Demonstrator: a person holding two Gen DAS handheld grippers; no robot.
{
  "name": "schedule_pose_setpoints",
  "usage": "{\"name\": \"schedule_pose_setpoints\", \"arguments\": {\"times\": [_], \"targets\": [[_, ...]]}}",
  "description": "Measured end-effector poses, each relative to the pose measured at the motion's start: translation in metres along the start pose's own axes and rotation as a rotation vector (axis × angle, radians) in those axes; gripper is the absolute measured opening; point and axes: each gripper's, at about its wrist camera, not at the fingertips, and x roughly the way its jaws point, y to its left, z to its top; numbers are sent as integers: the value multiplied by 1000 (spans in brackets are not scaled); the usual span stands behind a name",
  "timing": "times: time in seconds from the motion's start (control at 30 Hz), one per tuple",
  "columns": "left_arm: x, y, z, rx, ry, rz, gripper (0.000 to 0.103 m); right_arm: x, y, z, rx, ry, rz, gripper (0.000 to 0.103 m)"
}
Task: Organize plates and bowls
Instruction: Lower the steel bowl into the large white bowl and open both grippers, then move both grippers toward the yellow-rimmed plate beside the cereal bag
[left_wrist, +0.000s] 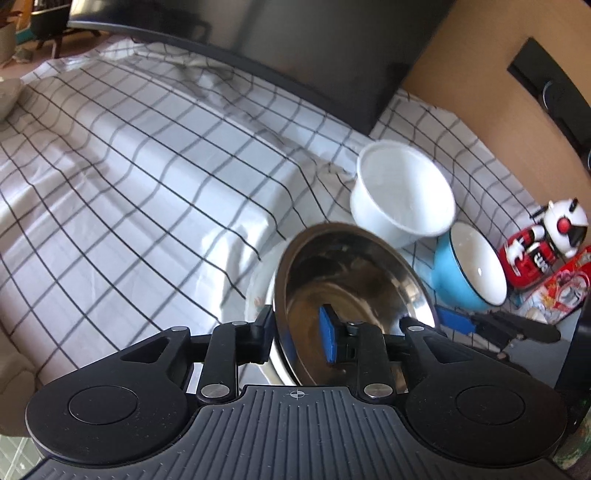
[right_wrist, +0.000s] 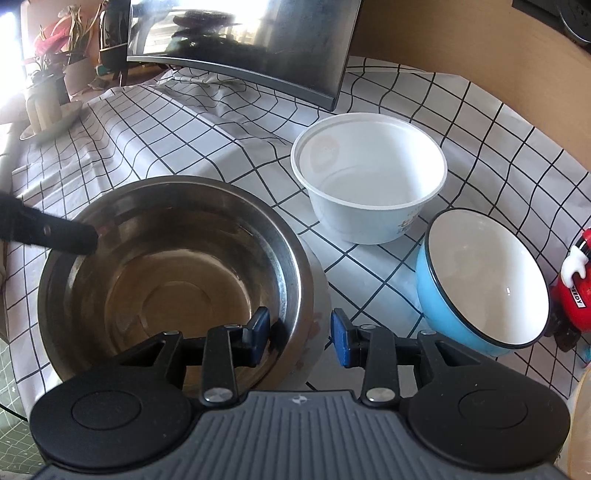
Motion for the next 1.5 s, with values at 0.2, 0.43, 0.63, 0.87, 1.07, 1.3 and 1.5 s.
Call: {"name": "schedule_pose_setpoints", "arguments": {"times": [0.2, 0.43, 0.63, 0.87, 1.07, 1.3, 1.5], "targets": [[-1, 6, 5, 25, 5, 92, 31, 3, 2, 0, 1, 7, -2, 36], [16, 5, -1, 65, 39, 101, 38, -1, 0, -1, 10, -6, -18, 38], [17, 3, 2, 51, 49, 119, 35, -28, -10, -8, 46, -75, -30, 38], [-31, -47, 29, 101, -167, 39, 35, -100, -47, -29, 138, -265, -133, 52], [-38, -134, 43, 173, -262, -311, 35, -156, -95, -59, 196, -410, -351, 69], [-14, -221, 20, 253, -201, -472, 17, -188, -178, -91, 327, -359, -437, 69], [38, -282, -27, 383, -57, -474, 13, -162, -231, -132, 493, -254, -407, 69]]}}
